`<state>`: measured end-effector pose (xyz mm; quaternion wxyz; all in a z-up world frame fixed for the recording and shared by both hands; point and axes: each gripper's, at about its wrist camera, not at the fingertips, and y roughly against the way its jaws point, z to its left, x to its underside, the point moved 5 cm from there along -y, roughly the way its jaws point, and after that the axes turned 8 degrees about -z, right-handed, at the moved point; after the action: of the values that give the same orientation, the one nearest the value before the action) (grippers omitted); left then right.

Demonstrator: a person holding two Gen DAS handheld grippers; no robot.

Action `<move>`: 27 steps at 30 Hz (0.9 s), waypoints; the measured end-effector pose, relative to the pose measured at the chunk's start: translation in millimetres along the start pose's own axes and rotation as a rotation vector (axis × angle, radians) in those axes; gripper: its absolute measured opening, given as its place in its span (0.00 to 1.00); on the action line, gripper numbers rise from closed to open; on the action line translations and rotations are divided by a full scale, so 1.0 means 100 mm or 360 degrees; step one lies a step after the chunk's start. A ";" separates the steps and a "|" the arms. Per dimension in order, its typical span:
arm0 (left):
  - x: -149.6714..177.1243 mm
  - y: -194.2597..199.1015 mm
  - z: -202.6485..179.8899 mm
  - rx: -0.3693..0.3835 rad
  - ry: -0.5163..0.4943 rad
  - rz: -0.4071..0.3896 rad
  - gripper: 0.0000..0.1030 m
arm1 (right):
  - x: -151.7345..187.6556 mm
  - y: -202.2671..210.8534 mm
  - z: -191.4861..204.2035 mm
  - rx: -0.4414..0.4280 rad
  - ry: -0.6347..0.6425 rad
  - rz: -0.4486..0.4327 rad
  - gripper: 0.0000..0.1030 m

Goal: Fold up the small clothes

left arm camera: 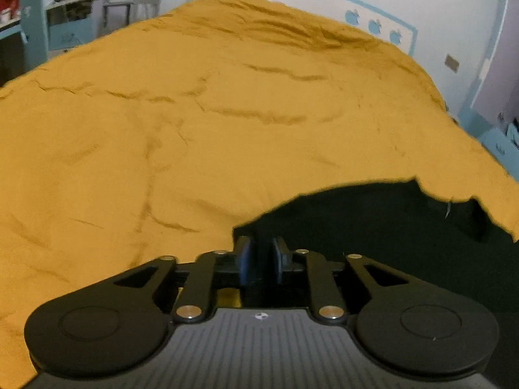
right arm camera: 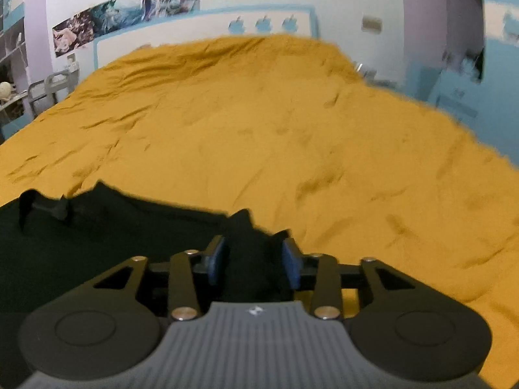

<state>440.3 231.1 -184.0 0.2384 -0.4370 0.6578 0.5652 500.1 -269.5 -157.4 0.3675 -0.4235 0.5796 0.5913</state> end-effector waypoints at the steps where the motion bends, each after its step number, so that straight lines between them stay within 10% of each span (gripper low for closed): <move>1: -0.04 0.14 -0.02 -0.0004 -0.0005 -0.0030 0.21 | -0.05 0.15 0.03 -0.0048 -0.0008 -0.0030 0.35; 11: 0.67 1.48 -0.65 0.0446 -0.0109 0.0082 0.43 | 0.39 1.72 0.60 -0.0692 -0.0066 0.0136 0.35; 20: 1.29 1.41 -0.03 0.0374 0.0286 0.0253 0.27 | 0.83 1.77 -0.30 -0.0239 -0.0350 0.0281 0.31; 23: 1.22 1.66 0.12 0.0408 0.0544 0.0225 0.46 | 0.74 1.93 -0.58 -0.0216 -0.0619 0.0298 0.27; 25: 1.25 1.89 0.16 0.0587 0.0766 0.0210 0.64 | 0.66 2.16 -0.64 -0.0253 -0.0843 0.0285 0.61; 27: 1.33 2.04 0.18 0.0648 0.0905 0.0216 0.70 | 0.65 2.38 -0.60 -0.0345 -0.1032 0.0296 0.70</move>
<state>197.2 203.2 -186.8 0.0899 -0.4758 0.8244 0.2929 260.2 -346.7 -126.6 0.4299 -0.1956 0.4029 0.7840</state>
